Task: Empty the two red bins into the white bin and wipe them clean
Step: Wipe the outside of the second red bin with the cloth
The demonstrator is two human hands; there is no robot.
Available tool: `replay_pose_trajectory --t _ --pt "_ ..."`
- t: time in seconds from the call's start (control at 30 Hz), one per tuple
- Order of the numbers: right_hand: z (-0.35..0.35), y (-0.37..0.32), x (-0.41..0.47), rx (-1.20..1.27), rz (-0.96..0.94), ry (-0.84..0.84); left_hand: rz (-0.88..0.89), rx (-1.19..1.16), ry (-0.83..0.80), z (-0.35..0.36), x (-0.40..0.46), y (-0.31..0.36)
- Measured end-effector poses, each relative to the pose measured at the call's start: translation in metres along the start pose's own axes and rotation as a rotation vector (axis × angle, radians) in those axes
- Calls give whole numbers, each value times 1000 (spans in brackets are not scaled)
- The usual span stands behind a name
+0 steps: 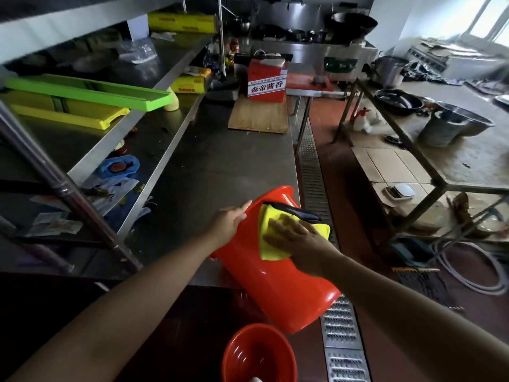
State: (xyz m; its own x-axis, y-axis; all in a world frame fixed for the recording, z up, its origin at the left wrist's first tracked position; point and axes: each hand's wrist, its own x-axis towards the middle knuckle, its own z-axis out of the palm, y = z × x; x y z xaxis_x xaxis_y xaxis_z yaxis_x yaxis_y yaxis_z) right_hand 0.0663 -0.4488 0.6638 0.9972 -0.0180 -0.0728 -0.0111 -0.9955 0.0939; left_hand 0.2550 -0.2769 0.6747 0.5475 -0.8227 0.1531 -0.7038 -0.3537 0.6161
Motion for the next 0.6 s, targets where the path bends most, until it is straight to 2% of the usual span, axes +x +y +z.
replay_pose_trajectory --t 0.1,0.17,0.23,0.3,0.4,0.5,0.6 --pt "13 1 -13 -15 -118 -3 -9 -3 -3 -3 2 -2" --pt "12 4 -22 138 -115 73 -16 5 -19 -2 2 -5" --pt "14 -2 -30 278 5 207 -27 6 -13 -1 2 -7" --pt "15 -17 -31 273 258 259 -23 0 10 2 3 -8" --pt "22 -43 -20 302 603 61 -32 11 15 7 6 -10" --pt "28 -56 -3 370 692 35 -78 -12 -28 6 8 -12" --pt "29 -58 12 395 675 37 -114 -96 -77 0 10 -14"
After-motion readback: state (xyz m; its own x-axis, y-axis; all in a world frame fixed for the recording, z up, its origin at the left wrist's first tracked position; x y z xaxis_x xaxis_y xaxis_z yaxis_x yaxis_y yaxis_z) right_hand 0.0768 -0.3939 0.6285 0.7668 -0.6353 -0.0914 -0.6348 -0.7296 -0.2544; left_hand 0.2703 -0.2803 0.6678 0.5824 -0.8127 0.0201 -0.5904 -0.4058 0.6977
